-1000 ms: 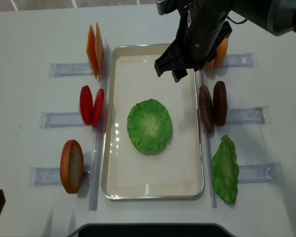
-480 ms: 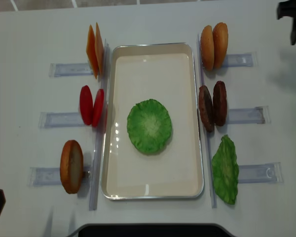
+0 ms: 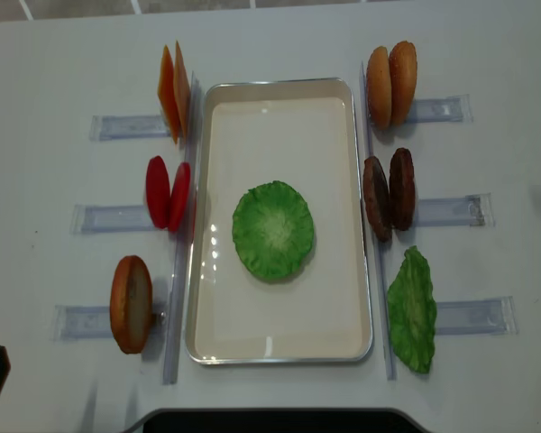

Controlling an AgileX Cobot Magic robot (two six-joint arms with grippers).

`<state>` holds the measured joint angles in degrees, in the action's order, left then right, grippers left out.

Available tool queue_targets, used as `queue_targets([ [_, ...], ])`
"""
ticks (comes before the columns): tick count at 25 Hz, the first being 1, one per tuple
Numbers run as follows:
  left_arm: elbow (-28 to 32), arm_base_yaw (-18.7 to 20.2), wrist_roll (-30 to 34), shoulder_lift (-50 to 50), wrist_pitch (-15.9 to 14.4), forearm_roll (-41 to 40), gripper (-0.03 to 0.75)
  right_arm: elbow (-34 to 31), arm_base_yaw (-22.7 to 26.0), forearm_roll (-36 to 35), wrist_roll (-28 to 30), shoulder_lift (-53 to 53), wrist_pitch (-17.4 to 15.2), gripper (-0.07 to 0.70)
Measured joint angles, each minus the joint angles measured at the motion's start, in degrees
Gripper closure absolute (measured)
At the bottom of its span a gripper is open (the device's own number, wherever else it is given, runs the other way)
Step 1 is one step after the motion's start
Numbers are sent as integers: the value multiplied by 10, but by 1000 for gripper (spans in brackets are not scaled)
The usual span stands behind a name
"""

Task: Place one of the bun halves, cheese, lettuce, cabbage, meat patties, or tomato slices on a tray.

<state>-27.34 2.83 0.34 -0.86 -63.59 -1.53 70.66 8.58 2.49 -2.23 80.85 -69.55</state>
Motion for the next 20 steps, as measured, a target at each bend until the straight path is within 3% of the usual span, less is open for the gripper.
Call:
queue_targets([
  [5, 0, 0, 0, 0, 0, 0, 244, -168, 0, 0, 1, -221, 4, 261],
  [9, 0, 0, 0, 0, 0, 0, 244, -261, 0, -6, 1, -396, 15, 261],
  [16, 0, 0, 0, 0, 0, 0, 244, -378, 0, -49, 41, -587, 34, 261],
  [20, 0, 0, 0, 0, 0, 0, 244, -413, 0, -57, 64, -666, 34, 261],
])
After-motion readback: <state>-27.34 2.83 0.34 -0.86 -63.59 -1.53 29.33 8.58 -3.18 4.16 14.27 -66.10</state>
